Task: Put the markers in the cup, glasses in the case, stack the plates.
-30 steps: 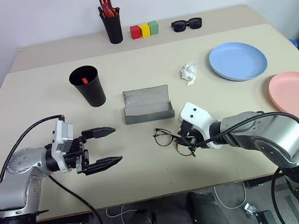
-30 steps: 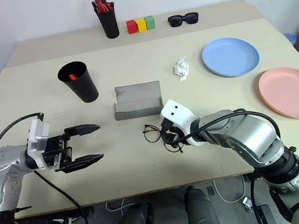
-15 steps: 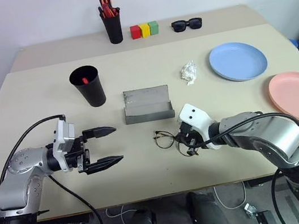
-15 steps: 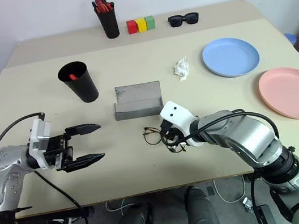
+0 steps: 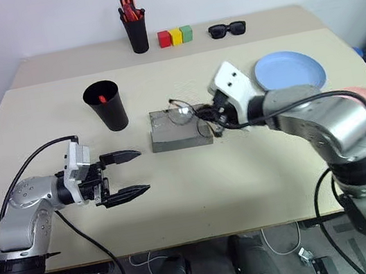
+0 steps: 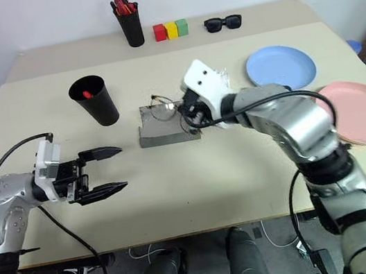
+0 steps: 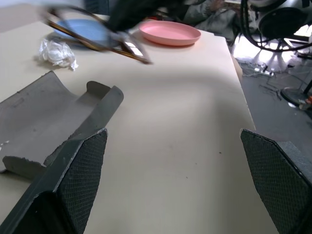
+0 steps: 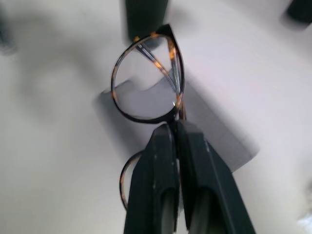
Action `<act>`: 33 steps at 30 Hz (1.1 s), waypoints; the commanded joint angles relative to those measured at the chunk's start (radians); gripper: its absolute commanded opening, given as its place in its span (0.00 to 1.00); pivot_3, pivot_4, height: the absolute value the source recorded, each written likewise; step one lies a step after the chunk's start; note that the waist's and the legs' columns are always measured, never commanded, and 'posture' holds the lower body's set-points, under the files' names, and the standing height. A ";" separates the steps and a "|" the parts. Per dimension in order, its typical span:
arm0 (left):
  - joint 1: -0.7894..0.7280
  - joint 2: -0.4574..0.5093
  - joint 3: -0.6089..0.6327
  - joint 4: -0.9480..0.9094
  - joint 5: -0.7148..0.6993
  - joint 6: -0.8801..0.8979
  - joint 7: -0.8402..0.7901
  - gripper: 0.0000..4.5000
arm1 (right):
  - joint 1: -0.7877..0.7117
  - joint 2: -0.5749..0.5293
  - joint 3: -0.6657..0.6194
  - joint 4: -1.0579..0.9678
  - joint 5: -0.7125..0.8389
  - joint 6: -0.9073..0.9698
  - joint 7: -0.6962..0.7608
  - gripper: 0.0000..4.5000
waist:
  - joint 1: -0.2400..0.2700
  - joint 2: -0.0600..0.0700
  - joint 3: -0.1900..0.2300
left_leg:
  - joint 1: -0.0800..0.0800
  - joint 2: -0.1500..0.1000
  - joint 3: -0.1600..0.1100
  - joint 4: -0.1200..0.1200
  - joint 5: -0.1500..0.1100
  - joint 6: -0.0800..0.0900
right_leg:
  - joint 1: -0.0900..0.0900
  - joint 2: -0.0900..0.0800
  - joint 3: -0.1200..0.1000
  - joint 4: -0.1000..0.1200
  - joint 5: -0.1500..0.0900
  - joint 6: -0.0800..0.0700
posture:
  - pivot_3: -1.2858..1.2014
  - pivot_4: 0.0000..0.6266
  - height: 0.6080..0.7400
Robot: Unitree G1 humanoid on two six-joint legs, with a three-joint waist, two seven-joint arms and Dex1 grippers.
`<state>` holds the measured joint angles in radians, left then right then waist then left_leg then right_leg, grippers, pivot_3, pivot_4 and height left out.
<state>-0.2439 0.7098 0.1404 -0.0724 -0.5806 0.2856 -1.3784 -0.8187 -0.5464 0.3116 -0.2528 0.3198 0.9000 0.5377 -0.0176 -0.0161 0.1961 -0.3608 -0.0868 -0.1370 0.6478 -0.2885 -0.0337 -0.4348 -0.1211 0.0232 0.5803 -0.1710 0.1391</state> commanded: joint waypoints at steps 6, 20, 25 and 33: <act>-0.003 0.002 0.002 -0.029 -0.008 -0.019 0.020 1.00 | -0.086 0.117 0.160 0.317 -0.257 -0.403 0.063 0.01 | 0.000 0.000 0.000 | -0.009 0.000 0.000 0.001 0.002 -0.003 | -0.010 0.000 0.000 0.001 0.003 -0.004 | 0.52 0.24 1.00; 0.037 0.006 0.012 -0.064 -0.017 -0.018 0.052 1.00 | -0.065 0.117 0.157 0.402 -0.375 -0.472 0.219 0.01 | -0.003 0.000 0.000 | -0.011 0.001 -0.001 0.001 0.002 -0.004 | -0.012 0.001 0.000 0.002 0.004 -0.005 | 0.52 0.24 1.00; 0.032 0.007 0.011 -0.062 -0.015 -0.020 0.052 1.00 | -0.056 0.126 0.165 0.423 -0.412 -0.484 0.241 0.01 | -0.003 0.000 0.000 | -0.011 0.001 -0.001 0.001 0.002 -0.004 | -0.012 0.001 0.000 0.002 0.004 -0.005 | 0.52 0.24 1.00; 0.033 0.012 0.013 -0.062 -0.013 -0.021 0.052 1.00 | -0.047 0.136 0.163 0.429 -0.445 -0.503 0.276 0.01 | -0.003 0.000 0.000 | -0.011 0.001 -0.001 0.001 0.002 -0.004 | -0.012 0.001 0.000 0.002 0.004 -0.005 | 0.52 0.24 1.00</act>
<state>-0.2030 0.7064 0.1345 -0.1151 -0.5804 0.2774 -1.3257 -0.8635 -0.4188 0.4859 0.1979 -0.1163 0.4113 0.8059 -0.0203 -0.0159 0.1962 -0.3722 -0.0862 -0.1380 0.6484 -0.2863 -0.0374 -0.4470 -0.1196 0.0227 0.5826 -0.1672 0.1342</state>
